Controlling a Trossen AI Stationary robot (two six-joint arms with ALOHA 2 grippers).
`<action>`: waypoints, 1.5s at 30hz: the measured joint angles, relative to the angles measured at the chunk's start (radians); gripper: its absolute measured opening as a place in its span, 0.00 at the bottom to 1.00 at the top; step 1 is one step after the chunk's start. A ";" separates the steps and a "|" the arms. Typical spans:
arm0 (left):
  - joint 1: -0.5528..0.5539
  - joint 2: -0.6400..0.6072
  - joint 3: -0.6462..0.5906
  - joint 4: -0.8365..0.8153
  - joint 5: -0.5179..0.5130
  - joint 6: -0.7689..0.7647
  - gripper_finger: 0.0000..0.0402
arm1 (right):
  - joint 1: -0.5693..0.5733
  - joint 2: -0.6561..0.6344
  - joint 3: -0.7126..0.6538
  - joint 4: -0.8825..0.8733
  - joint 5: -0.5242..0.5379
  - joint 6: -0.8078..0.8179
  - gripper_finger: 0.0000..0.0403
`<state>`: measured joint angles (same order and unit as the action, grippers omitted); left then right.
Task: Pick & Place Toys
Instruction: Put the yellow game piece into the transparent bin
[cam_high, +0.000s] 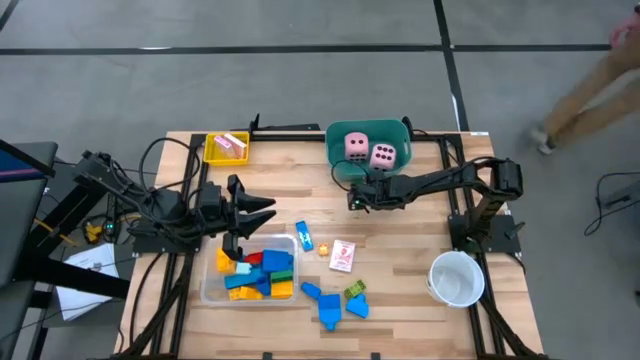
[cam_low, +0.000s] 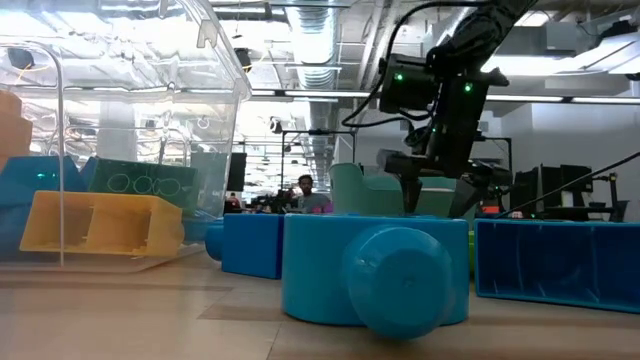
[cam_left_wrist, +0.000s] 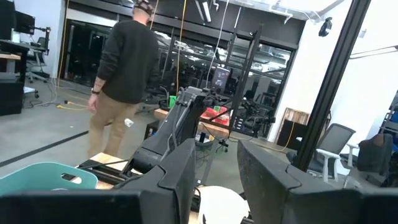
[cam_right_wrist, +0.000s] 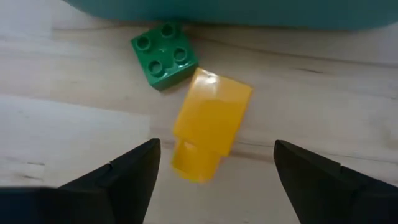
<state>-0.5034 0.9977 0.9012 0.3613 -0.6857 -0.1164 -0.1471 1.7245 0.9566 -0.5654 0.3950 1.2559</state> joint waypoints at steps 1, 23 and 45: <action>0.000 0.000 0.000 0.000 0.000 0.002 0.29 | -0.004 0.000 -0.005 0.013 0.000 -0.004 0.74; 0.000 0.000 0.000 -0.001 -0.003 0.006 0.29 | -0.037 -0.004 -0.113 0.082 -0.011 -0.035 0.39; 0.000 0.000 0.000 -0.028 -0.001 0.004 0.29 | 0.262 -0.227 -0.114 0.092 -0.001 -0.072 0.26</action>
<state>-0.5037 0.9974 0.9012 0.3334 -0.6868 -0.1125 0.1152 1.4974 0.8421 -0.4738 0.3944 1.1840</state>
